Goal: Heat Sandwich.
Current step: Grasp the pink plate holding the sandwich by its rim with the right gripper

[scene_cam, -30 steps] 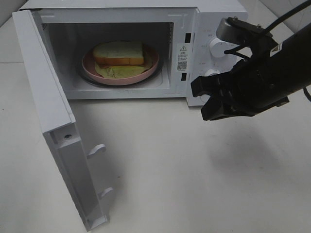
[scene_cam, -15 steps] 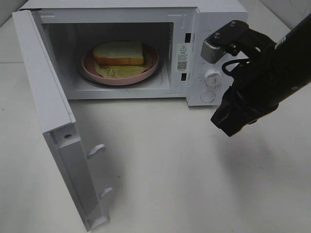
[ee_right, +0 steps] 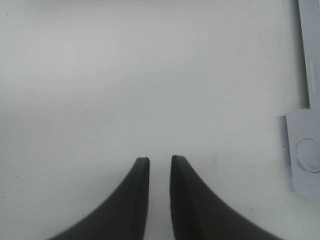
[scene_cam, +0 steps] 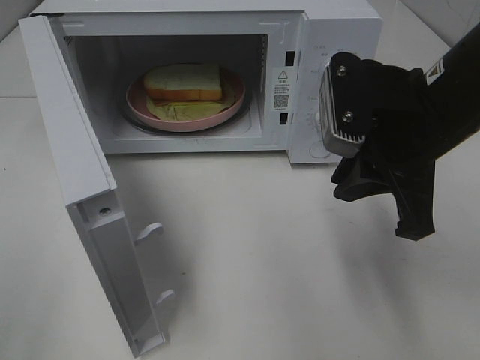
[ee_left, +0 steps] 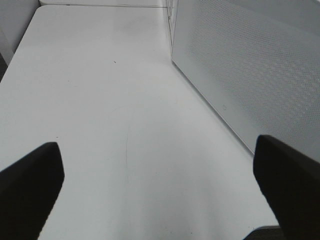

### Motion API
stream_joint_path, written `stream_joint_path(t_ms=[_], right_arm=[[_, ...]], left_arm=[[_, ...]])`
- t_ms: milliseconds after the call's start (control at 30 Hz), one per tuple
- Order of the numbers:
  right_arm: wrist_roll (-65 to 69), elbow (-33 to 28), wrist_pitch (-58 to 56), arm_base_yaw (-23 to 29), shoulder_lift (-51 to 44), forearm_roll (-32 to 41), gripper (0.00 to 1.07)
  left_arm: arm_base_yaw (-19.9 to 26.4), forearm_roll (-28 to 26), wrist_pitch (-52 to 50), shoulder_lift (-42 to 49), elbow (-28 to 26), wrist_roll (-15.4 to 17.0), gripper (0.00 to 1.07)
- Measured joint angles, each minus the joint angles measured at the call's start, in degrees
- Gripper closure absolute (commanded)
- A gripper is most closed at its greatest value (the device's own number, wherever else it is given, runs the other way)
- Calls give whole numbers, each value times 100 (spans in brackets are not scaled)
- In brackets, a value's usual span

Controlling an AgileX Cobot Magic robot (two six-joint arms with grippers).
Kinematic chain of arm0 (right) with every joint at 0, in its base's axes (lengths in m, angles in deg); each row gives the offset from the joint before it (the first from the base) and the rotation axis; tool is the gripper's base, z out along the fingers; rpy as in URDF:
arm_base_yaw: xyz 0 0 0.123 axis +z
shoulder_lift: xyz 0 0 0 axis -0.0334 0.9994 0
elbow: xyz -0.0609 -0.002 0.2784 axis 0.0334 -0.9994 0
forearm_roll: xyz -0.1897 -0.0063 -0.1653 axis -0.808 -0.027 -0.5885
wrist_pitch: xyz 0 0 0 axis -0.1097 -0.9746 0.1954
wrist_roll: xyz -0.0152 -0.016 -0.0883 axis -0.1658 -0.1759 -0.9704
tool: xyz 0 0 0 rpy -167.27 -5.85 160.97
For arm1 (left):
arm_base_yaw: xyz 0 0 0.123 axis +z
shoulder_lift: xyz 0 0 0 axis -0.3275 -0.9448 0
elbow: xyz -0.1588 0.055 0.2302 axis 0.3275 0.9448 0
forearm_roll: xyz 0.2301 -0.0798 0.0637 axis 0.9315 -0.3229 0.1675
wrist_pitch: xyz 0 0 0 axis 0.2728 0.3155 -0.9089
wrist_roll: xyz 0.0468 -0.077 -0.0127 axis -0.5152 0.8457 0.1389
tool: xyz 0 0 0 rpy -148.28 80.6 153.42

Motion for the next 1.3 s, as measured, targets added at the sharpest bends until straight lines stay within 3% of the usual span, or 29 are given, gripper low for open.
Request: stream_joint_path(t_ms=[67, 167, 233, 267, 500, 733, 933, 1300], right_arm=[[-52, 0, 0, 0, 0, -80, 82], [-80, 0, 0, 0, 0, -395, 64], [-86, 0, 0, 0, 0, -464, 60], [-86, 0, 6, 0, 0, -539, 50], [172, 0, 29, 0, 0, -573, 19], [430, 0, 132, 0, 0, -682, 18], [539, 34, 132, 309, 29, -1627, 19], [825, 808, 126, 739, 751, -2097, 22]], left_arm=[[0, 0, 0, 0, 0, 0, 9], [0, 0, 0, 0, 0, 0, 9], [0, 0, 0, 0, 0, 0, 9], [0, 0, 0, 0, 0, 0, 9], [0, 0, 0, 0, 0, 0, 9], [0, 0, 0, 0, 0, 0, 9], [0, 0, 0, 0, 0, 0, 9], [0, 0, 0, 0, 0, 0, 9]])
